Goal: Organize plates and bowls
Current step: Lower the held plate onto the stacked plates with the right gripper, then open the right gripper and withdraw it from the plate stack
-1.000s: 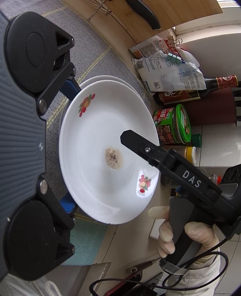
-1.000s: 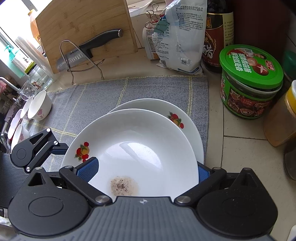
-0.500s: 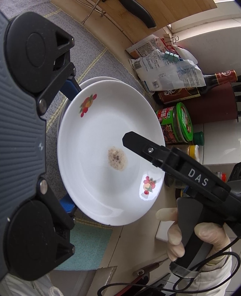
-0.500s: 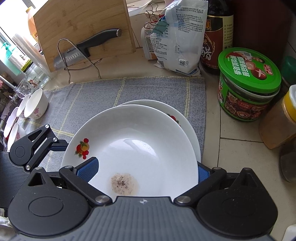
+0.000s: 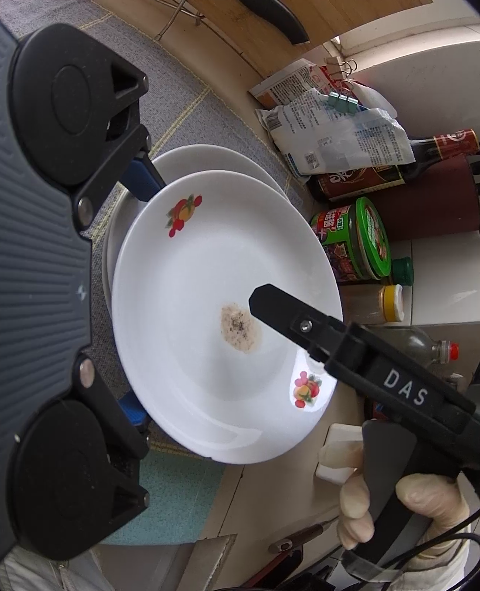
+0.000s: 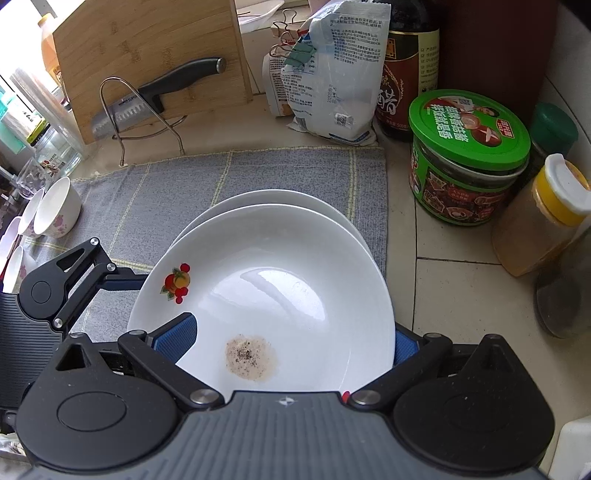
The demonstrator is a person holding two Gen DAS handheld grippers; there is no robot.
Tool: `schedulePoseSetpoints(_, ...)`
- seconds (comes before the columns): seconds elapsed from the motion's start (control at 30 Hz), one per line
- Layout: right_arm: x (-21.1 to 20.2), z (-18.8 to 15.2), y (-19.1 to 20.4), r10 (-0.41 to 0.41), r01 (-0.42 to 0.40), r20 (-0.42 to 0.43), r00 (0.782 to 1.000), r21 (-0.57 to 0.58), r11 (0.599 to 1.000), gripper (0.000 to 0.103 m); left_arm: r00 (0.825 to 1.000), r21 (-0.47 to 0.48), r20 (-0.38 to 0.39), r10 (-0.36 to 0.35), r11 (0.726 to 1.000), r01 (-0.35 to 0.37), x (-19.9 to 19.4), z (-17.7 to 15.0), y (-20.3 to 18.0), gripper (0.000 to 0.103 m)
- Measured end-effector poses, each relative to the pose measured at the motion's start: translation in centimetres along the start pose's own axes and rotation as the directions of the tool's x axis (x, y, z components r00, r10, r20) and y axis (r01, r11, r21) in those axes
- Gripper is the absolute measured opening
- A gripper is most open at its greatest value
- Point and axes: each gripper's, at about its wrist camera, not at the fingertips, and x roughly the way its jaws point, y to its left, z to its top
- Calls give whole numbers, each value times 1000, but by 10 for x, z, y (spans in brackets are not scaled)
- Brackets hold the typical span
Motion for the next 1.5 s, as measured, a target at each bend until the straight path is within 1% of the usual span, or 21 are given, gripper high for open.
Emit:
schedulePoseSetpoints(0.17,-1,-4,-2,-11,11,-12,1000,26,1000,103,1000,-17,-6,-22,1000,22,2,0,2,102)
schedulePoseSetpoints(0.53,-3,-8,-3,-23,24,-18,1000,51,998,103,1000,-19,1,-21,1000,21,1,-1,2,102)
schedulePoseSetpoints(0.93,-8,-9,-1,-41,41,-14,999,48,998,103,1000,-22,15,-1,1000,1,-6,-3,-1,102)
schedulePoseSetpoints(1.1,-11,-9,3,-35,35,-6,999,35,999,103,1000,-21,21,9,1000,-9,-10,-5,0,102)
schedulePoseSetpoints(1.3,-12,-11,6,-45,46,-10,999,29,999,103,999,-31,45,11,999,-10,-18,-7,-1,102)
schedulePoseSetpoints(1.5,-16,-17,10,-53,53,10,999,23,998,103,997,-44,71,24,999,-21,-24,-8,-1,102)
